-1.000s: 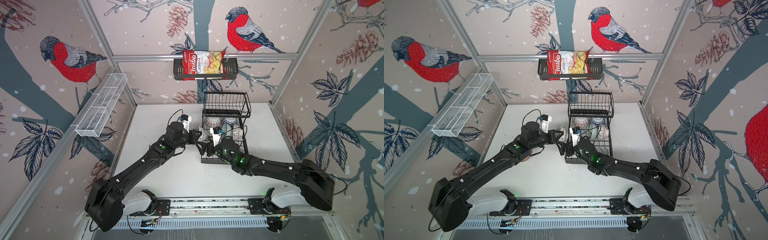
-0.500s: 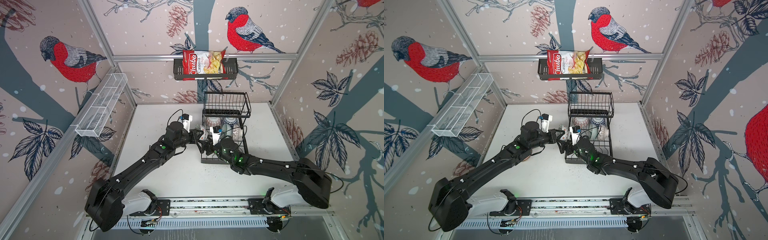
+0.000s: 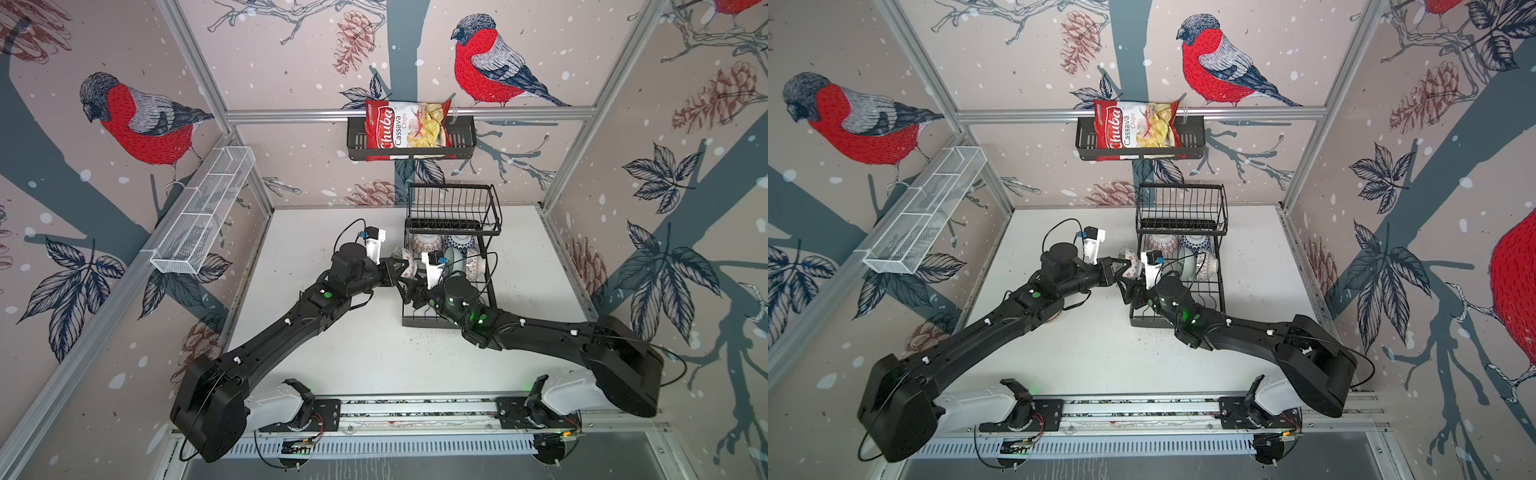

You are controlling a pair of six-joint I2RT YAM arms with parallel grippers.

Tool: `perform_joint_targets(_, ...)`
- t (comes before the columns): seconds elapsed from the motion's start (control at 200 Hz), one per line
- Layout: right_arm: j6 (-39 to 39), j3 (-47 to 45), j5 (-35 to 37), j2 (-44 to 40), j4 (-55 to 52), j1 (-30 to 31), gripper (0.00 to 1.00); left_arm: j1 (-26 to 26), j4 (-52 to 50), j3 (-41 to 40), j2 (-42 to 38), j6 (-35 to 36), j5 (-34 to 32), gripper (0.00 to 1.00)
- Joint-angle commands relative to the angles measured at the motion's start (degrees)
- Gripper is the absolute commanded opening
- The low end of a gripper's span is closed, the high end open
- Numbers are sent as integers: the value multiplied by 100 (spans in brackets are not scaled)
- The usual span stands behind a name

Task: Load bowls into a dish rack
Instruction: Place the bowl in the dish rack.

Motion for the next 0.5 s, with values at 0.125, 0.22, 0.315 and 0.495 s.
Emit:
perform_joint_targets(0.125, 22, 9, -199, 44, 217, -29, 66, 0, 423, -5, 33, 7, 58, 0)
perform_joint_targets(0.22, 15, 14, -226, 37, 169, -42, 65, -1, 431, -14, 63, 14, 58, 0)
perform_joint_targets(0.315, -27, 72, -272, 13, -36, -64, 64, 0, 433, -21, 110, 31, 40, 0)
perform_joint_targets(0.495, 3, 112, -12, -163, -563, -90, 62, 0, 431, -4, 270, 161, 57, 0)
